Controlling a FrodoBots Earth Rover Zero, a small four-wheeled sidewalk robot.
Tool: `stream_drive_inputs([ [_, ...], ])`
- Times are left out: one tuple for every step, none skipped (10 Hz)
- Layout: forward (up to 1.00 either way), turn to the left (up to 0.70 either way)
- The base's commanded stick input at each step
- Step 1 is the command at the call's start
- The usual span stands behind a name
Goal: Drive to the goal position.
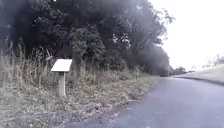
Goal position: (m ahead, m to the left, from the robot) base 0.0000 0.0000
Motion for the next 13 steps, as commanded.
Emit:
stream_drive_inputs([
  [0.45,-0.27],
  [0.45,-0.26],
  [0.45,-0.15],
  [0.45,-0.04],
  [0.45,-0.27],
  [0.45,-0.27],
  [0.45,-0.27],
  [0.45,-0.27],
  [0.45,-0.27],
  [0.25,-0.35],
  [0.04,-0.43],
  [0.0,-0.45],
  [0.0,-0.45],
])
